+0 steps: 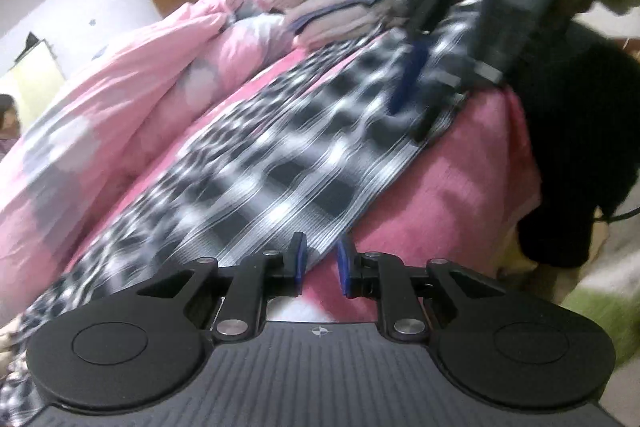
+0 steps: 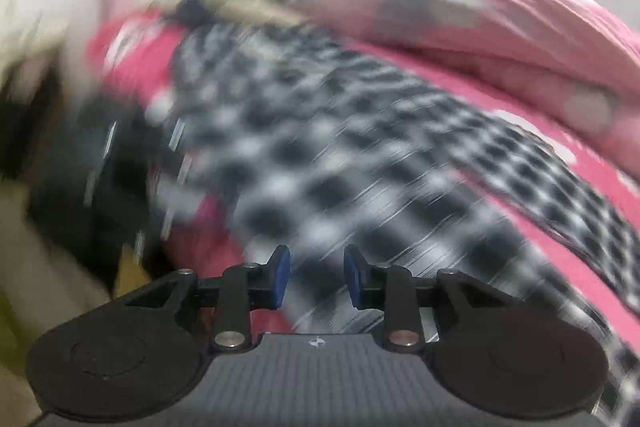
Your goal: Fold clothes
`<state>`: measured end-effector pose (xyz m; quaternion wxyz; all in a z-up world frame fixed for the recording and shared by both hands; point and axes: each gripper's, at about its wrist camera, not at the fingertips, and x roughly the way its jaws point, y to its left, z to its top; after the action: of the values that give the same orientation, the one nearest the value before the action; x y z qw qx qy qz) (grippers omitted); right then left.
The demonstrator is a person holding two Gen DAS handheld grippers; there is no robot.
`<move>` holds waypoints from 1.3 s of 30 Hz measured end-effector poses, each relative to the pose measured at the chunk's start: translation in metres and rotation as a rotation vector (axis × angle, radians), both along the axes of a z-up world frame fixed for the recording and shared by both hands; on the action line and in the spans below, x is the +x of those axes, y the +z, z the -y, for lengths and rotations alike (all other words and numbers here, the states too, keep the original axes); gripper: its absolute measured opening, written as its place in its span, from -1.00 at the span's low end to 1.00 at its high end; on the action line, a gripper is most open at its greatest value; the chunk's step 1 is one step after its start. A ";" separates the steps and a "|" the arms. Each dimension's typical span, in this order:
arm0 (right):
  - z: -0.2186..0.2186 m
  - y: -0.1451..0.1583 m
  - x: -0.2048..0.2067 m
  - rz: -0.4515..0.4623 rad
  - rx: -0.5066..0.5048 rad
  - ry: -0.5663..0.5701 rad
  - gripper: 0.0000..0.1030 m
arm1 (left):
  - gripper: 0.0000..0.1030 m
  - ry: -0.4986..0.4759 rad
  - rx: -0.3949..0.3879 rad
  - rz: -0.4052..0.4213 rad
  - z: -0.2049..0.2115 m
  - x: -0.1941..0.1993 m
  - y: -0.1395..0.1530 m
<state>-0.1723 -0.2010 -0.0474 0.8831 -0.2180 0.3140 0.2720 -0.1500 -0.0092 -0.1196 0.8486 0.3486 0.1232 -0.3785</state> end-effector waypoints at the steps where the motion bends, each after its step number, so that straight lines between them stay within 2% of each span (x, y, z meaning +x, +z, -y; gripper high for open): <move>1: -0.008 -0.008 -0.007 0.017 -0.041 0.015 -0.38 | -0.61 0.010 0.009 0.011 -0.001 0.001 -0.001; 2: -0.014 -0.015 -0.011 0.041 -0.076 0.026 -0.38 | -0.51 0.019 0.017 0.021 -0.002 0.002 -0.002; 4: -0.025 -0.026 -0.020 0.091 -0.140 0.039 -0.38 | -0.45 0.025 0.023 0.039 -0.002 0.003 -0.004; 8: -0.041 -0.044 -0.022 0.173 -0.258 0.043 -0.40 | -0.45 0.026 0.003 0.043 -0.001 0.002 -0.004; 10: -0.039 -0.041 -0.023 0.177 -0.248 0.034 -0.47 | -0.49 0.027 -0.019 0.025 -0.003 0.003 -0.002; 11: -0.037 -0.038 -0.025 0.182 -0.239 0.023 -0.63 | -0.50 0.028 -0.026 0.018 -0.003 0.002 -0.002; 12: -0.035 -0.035 -0.027 0.192 -0.237 0.011 -0.70 | -0.50 0.030 -0.034 0.012 -0.003 0.001 -0.001; 15: -0.032 -0.033 -0.024 0.228 -0.232 -0.036 -0.73 | -0.50 0.028 -0.041 0.012 -0.002 -0.001 -0.001; 16: -0.030 -0.034 -0.021 0.231 -0.225 -0.053 -0.73 | -0.55 0.027 -0.043 0.014 -0.001 -0.001 -0.001; 17: -0.029 -0.034 -0.018 0.234 -0.217 -0.070 -0.73 | -0.72 0.027 -0.045 0.015 0.000 -0.001 -0.001; 18: -0.028 -0.035 -0.017 0.232 -0.210 -0.077 -0.75 | -0.83 0.030 -0.047 0.013 0.000 -0.002 -0.001; 20: -0.028 -0.034 -0.019 0.225 -0.200 -0.072 -0.97 | -1.00 0.027 -0.052 0.011 -0.002 -0.005 0.002; 24: -0.027 -0.026 -0.031 0.213 -0.188 -0.042 -0.98 | -1.00 -0.005 -0.053 -0.009 -0.010 -0.012 0.011; 31: -0.026 -0.015 -0.052 0.144 -0.181 0.014 -0.98 | -1.00 -0.059 -0.053 -0.100 -0.023 -0.017 0.017; 35: -0.027 -0.013 -0.059 0.099 -0.182 0.040 -0.98 | -1.00 -0.085 -0.046 -0.130 -0.027 -0.017 0.016; 39: -0.027 -0.019 -0.056 0.062 -0.171 0.043 -0.98 | -1.00 -0.070 -0.038 -0.154 -0.025 -0.013 0.005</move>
<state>-0.2284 -0.1736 -0.0664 0.8647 -0.3075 0.3038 0.2560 -0.1631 0.0155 -0.1150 0.8292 0.3067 0.1684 -0.4360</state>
